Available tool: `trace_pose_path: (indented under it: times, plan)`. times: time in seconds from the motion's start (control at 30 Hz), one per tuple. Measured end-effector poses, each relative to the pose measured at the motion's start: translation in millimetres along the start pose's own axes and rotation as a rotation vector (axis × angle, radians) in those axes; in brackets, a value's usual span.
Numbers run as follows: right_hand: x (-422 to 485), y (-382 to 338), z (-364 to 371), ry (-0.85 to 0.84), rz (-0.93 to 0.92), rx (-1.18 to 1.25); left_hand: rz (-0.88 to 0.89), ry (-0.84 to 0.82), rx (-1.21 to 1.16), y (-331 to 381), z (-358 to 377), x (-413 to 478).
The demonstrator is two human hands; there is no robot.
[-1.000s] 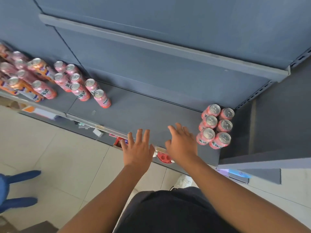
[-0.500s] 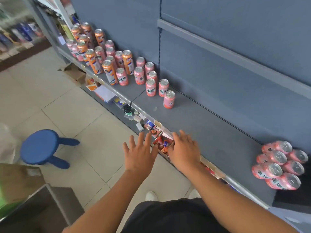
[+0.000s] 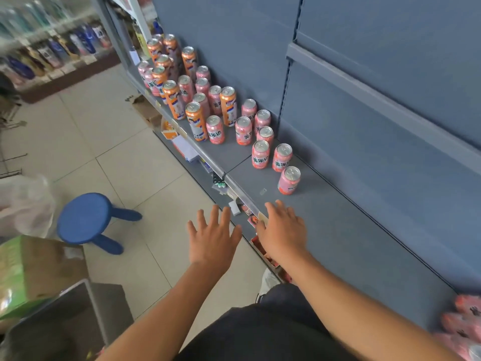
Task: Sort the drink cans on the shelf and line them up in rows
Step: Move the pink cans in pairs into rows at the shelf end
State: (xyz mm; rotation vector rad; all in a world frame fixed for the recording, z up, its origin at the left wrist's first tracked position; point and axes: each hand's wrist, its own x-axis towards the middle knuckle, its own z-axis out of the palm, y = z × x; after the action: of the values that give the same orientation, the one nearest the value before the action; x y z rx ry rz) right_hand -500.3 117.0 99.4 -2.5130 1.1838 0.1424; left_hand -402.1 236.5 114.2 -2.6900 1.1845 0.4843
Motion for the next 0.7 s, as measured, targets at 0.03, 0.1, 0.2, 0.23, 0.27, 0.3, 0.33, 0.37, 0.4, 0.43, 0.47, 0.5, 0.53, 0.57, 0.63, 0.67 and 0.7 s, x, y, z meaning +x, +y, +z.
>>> trace_pose_path:
  times: [0.03,0.1,0.2,0.23,0.27,0.3,0.33,0.37,0.4,0.43,0.47,0.5,0.53,0.57,0.63,0.67,0.7]
  plan:
    - [13,5,-3,-0.003,0.000,0.004,-0.002,-0.004,0.010,4,-5,12]
    - [37,13,-10,-0.024,0.006,0.022,0.000,-0.004,0.041,13,-17,33]
    - [64,25,-21,-0.040,0.000,0.039,0.002,-0.001,0.063,28,-33,60]
    - [73,29,-25,-0.043,-0.003,0.047,0.002,-0.004,0.065,34,-38,69]
    - [81,33,-29,-0.044,-0.001,0.058,0.005,-0.009,0.067,39,-43,77]
    - [88,37,-33,-0.048,0.007,0.070,0.008,-0.014,0.067,44,-46,85]
    - [92,40,-35,-0.053,0.018,0.082,0.009,-0.014,0.064,49,-48,90]
    - [99,45,-37,-0.049,0.035,0.094,0.019,-0.008,0.057,55,-50,99]
    - [102,48,-37,-0.045,0.046,0.104,0.021,-0.001,0.046,59,-52,104]
    - [103,49,-37,-0.044,0.053,0.107,0.019,0.001,0.037,61,-53,107]
    - [107,52,-36,-0.042,0.068,0.112,0.035,0.002,0.037,64,-55,115]
    - [111,56,-36,-0.043,0.089,0.116,0.054,0.006,0.041,67,-56,124]
    - [115,58,-37,-0.042,0.112,0.122,0.070,0.004,0.039,68,-58,133]
    - [118,60,-37,-0.039,0.138,0.132,0.082,0.000,0.035,69,-59,142]
    - [125,63,-38,-0.025,0.199,0.156,0.108,-0.003,0.037,69,-60,161]
    - [127,65,-37,-0.018,0.237,0.176,0.127,-0.006,0.041,70,-59,170]
    - [131,66,-36,-0.013,0.277,0.197,0.150,-0.011,0.047,70,-58,179]
